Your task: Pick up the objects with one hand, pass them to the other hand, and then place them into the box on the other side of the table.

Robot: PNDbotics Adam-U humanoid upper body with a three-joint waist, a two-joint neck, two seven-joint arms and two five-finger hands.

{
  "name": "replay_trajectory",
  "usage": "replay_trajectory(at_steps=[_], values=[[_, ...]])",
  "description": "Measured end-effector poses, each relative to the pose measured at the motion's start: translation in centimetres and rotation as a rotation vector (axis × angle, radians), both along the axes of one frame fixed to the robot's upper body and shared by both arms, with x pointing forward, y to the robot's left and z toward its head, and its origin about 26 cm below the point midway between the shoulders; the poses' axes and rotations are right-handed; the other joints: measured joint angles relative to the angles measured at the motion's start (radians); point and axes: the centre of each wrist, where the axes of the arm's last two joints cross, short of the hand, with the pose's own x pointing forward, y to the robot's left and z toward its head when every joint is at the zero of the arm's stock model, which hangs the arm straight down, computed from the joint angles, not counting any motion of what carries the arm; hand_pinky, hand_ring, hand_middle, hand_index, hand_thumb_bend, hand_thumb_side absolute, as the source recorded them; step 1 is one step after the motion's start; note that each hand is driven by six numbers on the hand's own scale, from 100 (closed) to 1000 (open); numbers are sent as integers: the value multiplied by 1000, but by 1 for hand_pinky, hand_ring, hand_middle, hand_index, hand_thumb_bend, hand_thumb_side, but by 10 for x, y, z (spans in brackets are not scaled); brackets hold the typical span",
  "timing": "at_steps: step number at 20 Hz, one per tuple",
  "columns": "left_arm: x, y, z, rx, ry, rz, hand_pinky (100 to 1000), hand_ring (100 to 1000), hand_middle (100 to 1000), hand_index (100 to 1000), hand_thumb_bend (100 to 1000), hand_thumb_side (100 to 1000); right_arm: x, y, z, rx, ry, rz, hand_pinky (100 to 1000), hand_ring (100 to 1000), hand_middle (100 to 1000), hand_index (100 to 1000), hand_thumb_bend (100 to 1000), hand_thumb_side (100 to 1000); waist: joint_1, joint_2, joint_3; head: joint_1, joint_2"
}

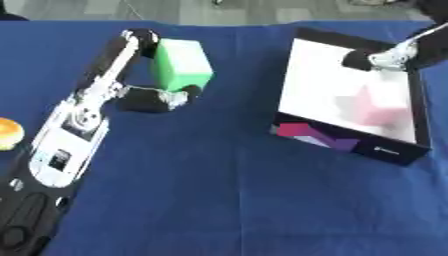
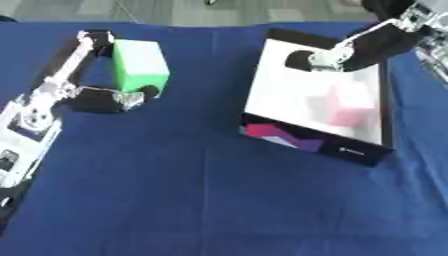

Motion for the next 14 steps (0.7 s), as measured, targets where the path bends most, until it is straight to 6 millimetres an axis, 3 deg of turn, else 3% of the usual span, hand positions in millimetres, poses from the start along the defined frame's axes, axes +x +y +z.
replay_trajectory(at_steps=[14], values=[[-10, -30, -17, -38, -38, -80, 732, 597, 538, 533, 100, 252, 7, 26, -5, -89, -9, 40, 842, 836, 762, 880, 615, 160, -24, 0, 19, -52, 10]])
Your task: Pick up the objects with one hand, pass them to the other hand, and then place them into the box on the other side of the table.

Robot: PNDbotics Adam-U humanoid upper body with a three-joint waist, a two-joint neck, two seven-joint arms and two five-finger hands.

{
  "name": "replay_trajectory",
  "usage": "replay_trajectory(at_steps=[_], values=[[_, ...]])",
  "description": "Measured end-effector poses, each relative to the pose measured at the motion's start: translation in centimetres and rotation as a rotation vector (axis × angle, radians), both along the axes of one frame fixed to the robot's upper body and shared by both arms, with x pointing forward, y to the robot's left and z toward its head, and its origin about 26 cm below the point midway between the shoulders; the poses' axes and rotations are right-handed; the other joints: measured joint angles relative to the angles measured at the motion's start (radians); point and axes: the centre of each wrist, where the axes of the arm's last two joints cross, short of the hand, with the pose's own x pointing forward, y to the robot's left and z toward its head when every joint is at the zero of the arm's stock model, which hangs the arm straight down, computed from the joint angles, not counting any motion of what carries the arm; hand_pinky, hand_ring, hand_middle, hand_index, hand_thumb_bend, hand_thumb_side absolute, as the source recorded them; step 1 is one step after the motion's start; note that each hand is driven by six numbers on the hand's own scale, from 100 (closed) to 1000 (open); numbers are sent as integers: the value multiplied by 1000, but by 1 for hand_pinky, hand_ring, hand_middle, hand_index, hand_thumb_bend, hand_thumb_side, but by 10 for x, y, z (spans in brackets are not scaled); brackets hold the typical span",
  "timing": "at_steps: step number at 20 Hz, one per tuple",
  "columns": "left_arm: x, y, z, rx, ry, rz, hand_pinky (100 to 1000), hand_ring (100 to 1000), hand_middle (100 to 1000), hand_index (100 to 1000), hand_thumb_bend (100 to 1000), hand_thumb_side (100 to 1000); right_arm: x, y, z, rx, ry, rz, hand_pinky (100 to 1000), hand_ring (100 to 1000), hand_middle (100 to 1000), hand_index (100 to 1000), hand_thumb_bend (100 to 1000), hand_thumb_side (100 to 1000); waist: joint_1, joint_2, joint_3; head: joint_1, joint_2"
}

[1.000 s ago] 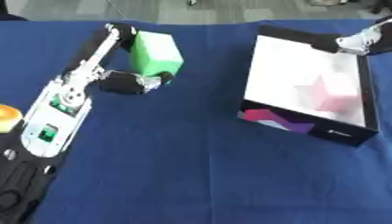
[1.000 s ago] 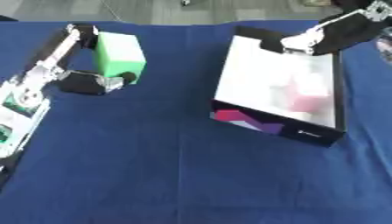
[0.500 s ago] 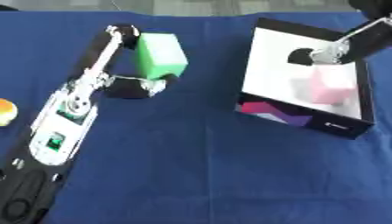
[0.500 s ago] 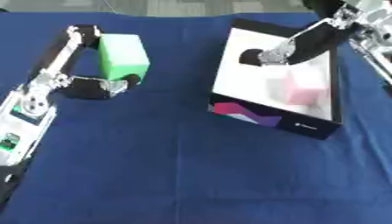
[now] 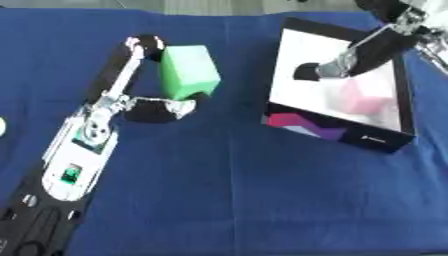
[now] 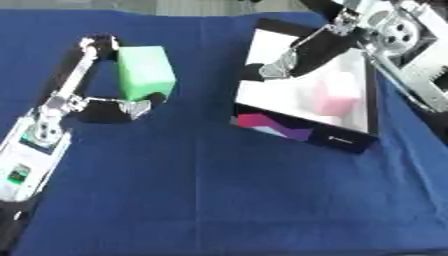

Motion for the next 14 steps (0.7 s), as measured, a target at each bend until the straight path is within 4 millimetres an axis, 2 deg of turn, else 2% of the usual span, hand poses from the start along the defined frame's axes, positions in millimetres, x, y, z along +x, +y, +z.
replay_trajectory(at_steps=[14], values=[[-3, -24, -16, -54, -6, -65, 733, 590, 529, 529, 100, 278, 4, 21, -7, -95, 15, 21, 840, 831, 742, 858, 589, 138, -12, 1, 17, -18, -13]])
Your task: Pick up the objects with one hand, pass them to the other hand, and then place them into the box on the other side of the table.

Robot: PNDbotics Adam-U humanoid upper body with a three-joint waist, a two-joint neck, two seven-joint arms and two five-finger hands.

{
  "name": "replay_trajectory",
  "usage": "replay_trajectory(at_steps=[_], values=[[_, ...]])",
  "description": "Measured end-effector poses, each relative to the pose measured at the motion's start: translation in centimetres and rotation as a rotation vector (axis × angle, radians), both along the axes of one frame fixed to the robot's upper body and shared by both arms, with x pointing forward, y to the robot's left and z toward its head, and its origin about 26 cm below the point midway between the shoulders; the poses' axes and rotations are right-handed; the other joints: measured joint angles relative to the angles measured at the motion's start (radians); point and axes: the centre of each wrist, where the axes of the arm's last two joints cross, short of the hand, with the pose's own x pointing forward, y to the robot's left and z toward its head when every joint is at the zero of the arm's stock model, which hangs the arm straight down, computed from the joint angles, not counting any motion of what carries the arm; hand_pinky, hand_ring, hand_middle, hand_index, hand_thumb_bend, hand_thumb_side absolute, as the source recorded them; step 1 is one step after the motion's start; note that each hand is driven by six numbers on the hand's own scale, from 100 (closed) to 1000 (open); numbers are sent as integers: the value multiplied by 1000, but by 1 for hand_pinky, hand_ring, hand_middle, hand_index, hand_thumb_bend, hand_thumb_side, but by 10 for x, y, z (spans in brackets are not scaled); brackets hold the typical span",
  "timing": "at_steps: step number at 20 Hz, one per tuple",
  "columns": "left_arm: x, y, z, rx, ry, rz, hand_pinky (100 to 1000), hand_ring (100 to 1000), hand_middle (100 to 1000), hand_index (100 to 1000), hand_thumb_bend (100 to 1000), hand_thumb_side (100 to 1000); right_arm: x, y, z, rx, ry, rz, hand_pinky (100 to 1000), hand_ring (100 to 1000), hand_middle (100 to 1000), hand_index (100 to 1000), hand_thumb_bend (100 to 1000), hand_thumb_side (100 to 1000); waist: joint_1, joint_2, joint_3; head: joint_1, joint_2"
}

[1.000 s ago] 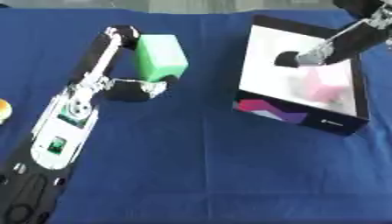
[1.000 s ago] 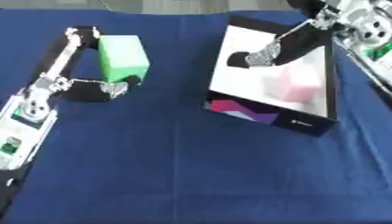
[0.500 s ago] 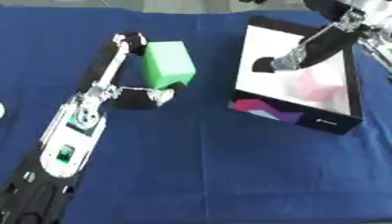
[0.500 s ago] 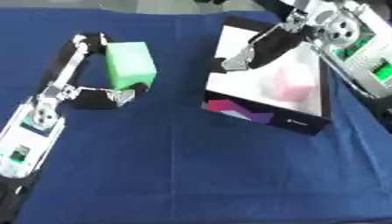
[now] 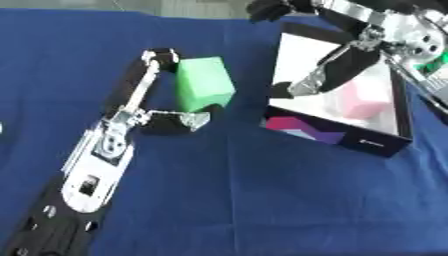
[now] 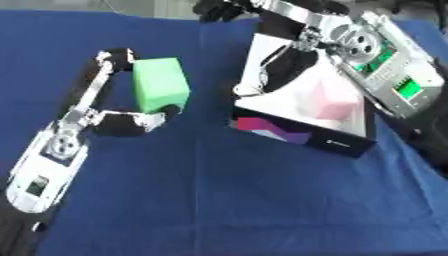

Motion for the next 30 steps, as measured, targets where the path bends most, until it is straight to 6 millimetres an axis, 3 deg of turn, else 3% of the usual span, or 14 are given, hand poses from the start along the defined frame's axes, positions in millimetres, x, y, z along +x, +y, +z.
replay_trajectory(at_steps=[12, 30], values=[[-2, -9, -5, -37, -20, -28, 732, 590, 528, 526, 100, 279, 1, 12, 0, -46, -4, -5, 840, 829, 739, 843, 569, 109, -6, 8, 24, 31, -26], [-10, -26, -6, -17, -63, -69, 723, 591, 526, 523, 100, 251, 2, 23, -2, -133, -32, -31, 852, 826, 746, 844, 554, 106, -6, 14, 40, 2, -22]])
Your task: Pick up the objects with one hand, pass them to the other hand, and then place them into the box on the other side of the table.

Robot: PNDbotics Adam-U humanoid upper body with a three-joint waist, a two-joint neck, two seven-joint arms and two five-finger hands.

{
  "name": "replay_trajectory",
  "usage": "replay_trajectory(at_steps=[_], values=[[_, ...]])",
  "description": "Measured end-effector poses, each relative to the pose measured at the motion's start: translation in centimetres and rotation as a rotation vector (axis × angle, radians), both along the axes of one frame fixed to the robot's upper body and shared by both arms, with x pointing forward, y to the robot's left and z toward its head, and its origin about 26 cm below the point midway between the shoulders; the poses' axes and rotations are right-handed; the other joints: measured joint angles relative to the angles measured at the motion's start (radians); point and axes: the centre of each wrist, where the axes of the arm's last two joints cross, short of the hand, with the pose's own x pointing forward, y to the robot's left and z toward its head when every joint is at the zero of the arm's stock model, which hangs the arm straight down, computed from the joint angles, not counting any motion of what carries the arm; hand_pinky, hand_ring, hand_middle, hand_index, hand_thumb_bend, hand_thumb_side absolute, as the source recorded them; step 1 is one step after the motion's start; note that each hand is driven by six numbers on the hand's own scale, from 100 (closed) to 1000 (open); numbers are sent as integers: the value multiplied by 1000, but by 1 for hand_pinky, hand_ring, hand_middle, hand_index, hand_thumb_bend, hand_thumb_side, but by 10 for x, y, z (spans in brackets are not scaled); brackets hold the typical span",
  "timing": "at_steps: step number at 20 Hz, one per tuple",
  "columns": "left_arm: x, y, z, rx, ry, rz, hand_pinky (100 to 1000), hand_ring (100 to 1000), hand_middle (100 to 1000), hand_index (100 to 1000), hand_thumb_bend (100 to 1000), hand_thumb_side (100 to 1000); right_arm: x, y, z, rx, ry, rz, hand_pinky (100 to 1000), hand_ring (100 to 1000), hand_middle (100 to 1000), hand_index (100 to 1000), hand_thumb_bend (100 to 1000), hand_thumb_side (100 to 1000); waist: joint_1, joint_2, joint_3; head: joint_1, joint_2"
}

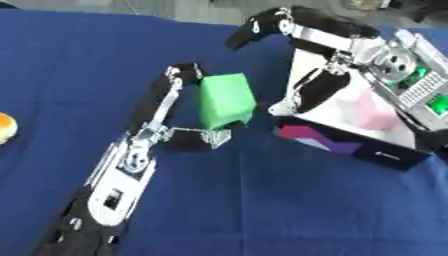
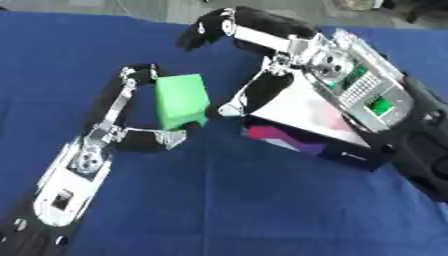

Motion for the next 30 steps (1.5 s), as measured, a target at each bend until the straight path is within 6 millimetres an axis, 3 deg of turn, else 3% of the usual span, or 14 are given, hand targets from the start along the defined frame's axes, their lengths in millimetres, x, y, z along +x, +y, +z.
replay_trajectory(at_steps=[16, 30], values=[[1, -7, -7, 0, -6, 68, 708, 584, 517, 519, 100, 245, 0, 3, -1, -44, 4, 8, 850, 821, 735, 842, 558, 113, -5, 7, 4, -8, 1], [-7, -13, 5, -31, -22, 31, 710, 583, 515, 521, 100, 250, 0, 3, -4, -60, -1, -3, 850, 823, 736, 842, 558, 111, -5, 13, 5, -13, 1]])
